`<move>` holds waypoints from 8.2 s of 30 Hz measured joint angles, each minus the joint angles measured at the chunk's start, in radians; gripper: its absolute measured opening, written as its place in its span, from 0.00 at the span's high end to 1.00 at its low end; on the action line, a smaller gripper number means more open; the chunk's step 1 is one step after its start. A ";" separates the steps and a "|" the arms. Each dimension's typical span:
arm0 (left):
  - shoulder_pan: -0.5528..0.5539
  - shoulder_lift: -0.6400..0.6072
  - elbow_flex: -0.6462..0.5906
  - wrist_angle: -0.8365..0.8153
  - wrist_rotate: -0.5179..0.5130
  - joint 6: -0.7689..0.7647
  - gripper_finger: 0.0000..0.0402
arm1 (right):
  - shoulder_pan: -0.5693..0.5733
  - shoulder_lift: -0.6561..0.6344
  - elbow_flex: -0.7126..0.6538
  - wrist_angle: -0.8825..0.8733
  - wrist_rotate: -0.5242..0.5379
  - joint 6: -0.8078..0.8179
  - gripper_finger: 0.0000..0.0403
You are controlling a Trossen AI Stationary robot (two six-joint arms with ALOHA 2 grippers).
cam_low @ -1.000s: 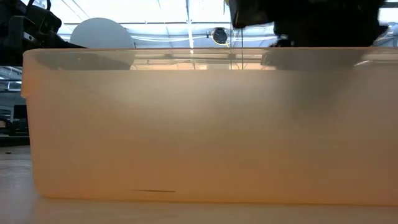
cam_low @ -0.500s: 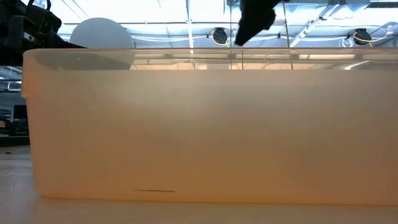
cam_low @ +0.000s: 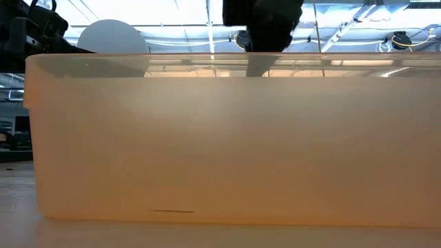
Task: Pick & Place food coloring
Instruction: Put the small purple food coloring bottle into the orange container
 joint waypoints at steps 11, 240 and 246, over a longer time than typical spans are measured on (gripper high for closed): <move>0.000 0.000 0.000 0.000 0.000 0.000 0.83 | 0.012 0.139 -0.007 -0.002 0.007 -0.041 0.54; 0.000 0.000 0.000 0.000 0.000 0.000 0.83 | 0.406 0.092 -0.255 0.254 -0.073 0.350 0.89; 0.000 0.000 0.000 0.000 0.000 0.000 0.83 | 0.399 0.103 -0.251 0.260 -0.089 0.370 0.89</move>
